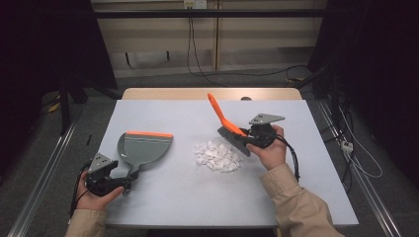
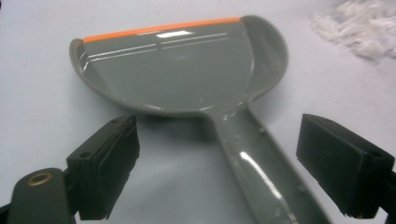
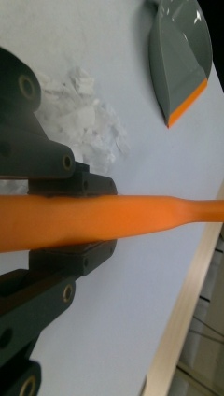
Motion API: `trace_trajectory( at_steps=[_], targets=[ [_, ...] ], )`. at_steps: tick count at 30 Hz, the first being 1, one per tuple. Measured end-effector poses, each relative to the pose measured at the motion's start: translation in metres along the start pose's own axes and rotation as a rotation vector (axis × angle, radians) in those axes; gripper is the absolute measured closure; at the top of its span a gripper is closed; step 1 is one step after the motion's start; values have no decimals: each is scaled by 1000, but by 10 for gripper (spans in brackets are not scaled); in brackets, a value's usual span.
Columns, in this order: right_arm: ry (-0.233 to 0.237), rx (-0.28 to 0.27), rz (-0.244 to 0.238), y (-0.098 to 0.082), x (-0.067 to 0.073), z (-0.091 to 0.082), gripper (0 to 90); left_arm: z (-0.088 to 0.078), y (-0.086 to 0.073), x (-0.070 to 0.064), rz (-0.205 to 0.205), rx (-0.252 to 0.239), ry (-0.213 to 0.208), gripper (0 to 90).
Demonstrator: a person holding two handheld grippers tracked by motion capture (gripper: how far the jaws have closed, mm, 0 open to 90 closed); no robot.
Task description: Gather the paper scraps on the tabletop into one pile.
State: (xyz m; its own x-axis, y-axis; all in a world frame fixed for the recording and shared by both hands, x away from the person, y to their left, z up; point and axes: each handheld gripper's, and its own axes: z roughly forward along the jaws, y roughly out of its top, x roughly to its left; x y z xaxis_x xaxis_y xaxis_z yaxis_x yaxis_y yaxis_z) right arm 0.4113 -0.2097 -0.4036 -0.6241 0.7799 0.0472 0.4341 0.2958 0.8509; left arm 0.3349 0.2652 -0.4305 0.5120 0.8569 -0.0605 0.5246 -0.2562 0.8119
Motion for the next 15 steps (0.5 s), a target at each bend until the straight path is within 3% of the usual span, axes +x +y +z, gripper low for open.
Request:
trace_trajectory(
  at_steps=[4, 8, 11, 12, 15],
  targets=[
    [16, -54, 54, -1, -4, -10, 715, 4, -1, -4, -1, 29, 1, 128],
    [4, -40, 45, -1, -2, -9, 714, 4, -5, 3, -7, 61, 37, 141],
    [19, -47, 57, -1, 0, -9, 715, 1, -7, 8, -15, 63, 68, 149],
    [5, -44, 46, -1, 1, -9, 714, -1, -7, 10, -18, 59, 71, 187],
    [-6, -41, 43, -1, 1, -11, 715, -3, -7, 15, -15, 65, 97, 191]
  ],
)
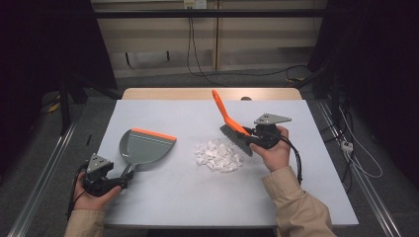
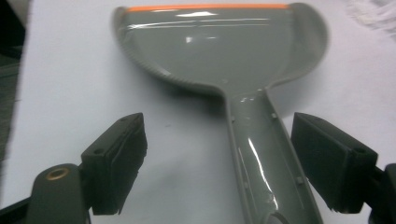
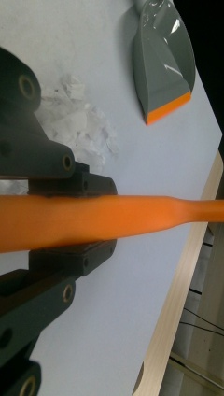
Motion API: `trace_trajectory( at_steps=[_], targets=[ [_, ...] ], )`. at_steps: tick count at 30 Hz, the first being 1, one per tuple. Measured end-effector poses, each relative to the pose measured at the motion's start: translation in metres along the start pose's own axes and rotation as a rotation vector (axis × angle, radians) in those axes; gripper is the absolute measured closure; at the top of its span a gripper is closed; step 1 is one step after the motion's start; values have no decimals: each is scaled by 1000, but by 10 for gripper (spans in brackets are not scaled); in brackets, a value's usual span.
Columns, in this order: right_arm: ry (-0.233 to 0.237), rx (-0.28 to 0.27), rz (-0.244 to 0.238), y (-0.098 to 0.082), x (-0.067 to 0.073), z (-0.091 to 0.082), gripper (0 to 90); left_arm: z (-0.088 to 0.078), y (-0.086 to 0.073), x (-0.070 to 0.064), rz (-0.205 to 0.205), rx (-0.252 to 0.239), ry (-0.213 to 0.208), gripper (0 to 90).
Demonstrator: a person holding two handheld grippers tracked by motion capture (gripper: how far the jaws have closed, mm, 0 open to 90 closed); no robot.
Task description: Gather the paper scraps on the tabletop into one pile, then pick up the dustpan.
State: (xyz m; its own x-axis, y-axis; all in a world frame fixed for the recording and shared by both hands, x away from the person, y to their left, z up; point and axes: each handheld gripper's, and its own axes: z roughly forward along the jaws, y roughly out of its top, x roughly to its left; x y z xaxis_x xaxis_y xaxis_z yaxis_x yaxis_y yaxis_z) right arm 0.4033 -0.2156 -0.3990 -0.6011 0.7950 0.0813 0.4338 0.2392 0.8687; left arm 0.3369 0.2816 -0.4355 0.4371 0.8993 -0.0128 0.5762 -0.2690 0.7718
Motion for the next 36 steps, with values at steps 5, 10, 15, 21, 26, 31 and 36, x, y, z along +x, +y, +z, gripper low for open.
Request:
trace_trajectory(
  at_steps=[5, 10, 15, 21, 26, 31, 36],
  targets=[
    [-2, -7, 16, -3, -3, -4, 715, 2, 6, 4, -27, -18, 9, 236],
    [-6, -6, 15, -3, -3, -8, 714, 12, 11, -8, 37, 47, -61, 250],
    [-5, -16, 22, -3, -2, -12, 714, 25, 16, -14, 50, 86, -70, 293],
    [-9, -10, 27, -5, -3, -12, 714, 34, 20, -15, 79, 132, -67, 377],
    [-15, -13, 41, -7, -5, -13, 714, 34, 20, -9, 84, 125, -70, 620],
    [-23, -14, 34, -7, -5, -12, 715, 31, 21, -7, 89, 120, -90, 627],
    [-36, -17, 48, -9, -8, -11, 715, 18, 25, -8, 111, 81, -138, 629]
  ],
)
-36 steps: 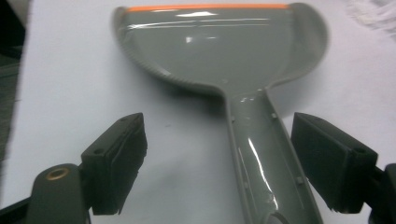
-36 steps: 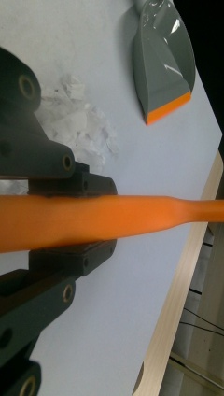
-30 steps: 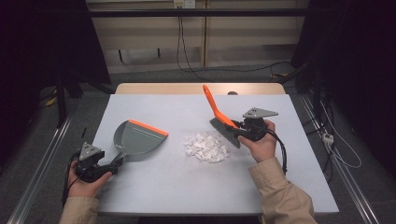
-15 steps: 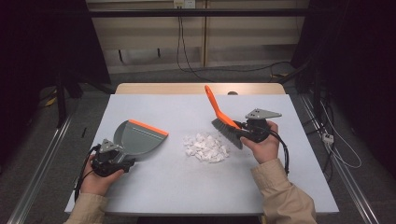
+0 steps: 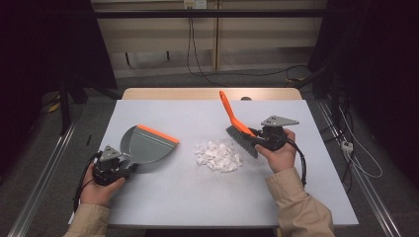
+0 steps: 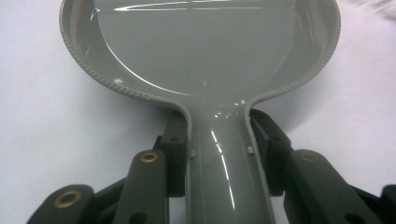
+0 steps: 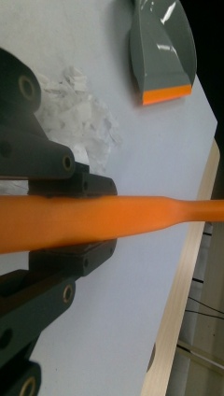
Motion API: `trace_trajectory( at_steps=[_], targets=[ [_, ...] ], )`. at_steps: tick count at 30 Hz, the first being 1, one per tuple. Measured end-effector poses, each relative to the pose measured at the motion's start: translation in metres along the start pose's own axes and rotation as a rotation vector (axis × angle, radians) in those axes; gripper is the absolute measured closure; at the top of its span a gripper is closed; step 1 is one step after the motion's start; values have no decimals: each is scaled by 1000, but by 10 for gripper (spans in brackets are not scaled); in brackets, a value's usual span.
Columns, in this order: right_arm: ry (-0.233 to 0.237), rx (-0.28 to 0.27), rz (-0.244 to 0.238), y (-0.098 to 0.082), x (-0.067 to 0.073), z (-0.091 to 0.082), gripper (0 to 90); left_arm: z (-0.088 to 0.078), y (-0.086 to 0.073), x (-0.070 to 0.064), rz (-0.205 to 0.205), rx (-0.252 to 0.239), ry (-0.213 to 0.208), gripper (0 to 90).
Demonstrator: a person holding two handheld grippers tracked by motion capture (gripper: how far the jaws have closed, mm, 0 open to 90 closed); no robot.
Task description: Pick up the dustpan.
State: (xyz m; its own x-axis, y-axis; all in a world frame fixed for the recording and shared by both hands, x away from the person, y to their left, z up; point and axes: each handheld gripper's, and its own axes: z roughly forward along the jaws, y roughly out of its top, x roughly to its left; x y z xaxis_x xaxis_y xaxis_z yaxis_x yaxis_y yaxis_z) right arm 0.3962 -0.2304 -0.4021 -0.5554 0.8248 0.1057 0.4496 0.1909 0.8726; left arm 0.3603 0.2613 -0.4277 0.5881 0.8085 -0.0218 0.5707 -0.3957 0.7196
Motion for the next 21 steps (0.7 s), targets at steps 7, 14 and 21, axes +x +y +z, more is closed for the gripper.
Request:
trace_trajectory(
  at_steps=[7, 14, 21],
  targets=[
    [-34, -9, 8, -3, -3, 4, 715, -16, 3, -20, 105, -1, -150, 629],
    [-75, 2, 10, -10, -2, 10, 715, -10, 3, -43, 215, 51, -248, 629],
    [-93, 23, 5, -15, -2, 16, 715, -4, 2, -52, 253, 77, -281, 629]
  ],
)
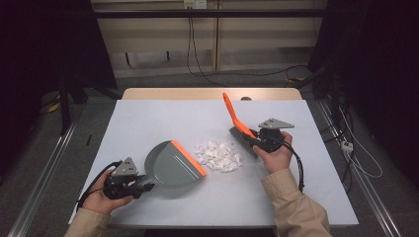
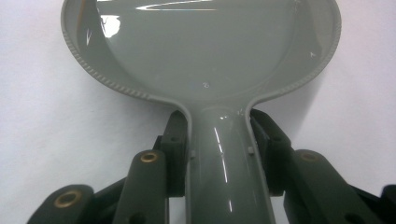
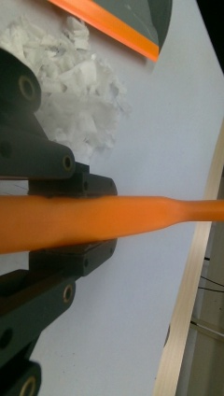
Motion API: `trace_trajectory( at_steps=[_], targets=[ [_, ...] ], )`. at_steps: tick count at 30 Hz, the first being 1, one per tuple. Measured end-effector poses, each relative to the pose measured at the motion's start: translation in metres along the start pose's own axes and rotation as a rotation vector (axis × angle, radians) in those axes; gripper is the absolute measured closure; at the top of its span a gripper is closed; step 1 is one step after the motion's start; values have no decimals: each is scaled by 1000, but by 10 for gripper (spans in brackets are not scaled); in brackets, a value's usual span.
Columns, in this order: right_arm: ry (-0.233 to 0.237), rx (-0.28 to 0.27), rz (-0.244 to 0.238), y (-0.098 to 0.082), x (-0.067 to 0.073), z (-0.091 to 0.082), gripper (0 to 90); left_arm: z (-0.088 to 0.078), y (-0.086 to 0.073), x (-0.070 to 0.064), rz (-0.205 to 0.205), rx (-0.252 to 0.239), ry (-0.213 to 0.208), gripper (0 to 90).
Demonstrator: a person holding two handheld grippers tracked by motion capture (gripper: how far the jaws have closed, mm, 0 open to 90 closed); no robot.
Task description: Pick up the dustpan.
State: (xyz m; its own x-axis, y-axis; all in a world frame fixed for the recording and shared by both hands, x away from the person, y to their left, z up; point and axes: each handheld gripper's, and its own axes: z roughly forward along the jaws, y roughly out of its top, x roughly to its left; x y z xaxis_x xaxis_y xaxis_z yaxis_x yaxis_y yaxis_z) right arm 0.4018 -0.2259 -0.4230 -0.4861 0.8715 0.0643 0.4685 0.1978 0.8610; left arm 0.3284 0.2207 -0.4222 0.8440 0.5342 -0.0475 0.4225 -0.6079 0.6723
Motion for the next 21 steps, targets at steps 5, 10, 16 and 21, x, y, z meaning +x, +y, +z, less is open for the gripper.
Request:
trace_trajectory(
  at_steps=[5, 10, 16, 21],
  targets=[
    [-9, 18, -11, -6, 1, 4, 715, 5, 2, -5, 34, 40, -6, 628],
    [-13, 19, -35, -7, 12, 5, 714, 12, 6, -6, 27, 34, -51, 627],
    [-33, 26, -62, -7, 30, 6, 713, 19, 13, -8, 29, 32, -63, 627],
    [-48, 21, -72, -8, 36, 7, 712, 27, 21, -13, 39, 33, -85, 627]
  ],
)
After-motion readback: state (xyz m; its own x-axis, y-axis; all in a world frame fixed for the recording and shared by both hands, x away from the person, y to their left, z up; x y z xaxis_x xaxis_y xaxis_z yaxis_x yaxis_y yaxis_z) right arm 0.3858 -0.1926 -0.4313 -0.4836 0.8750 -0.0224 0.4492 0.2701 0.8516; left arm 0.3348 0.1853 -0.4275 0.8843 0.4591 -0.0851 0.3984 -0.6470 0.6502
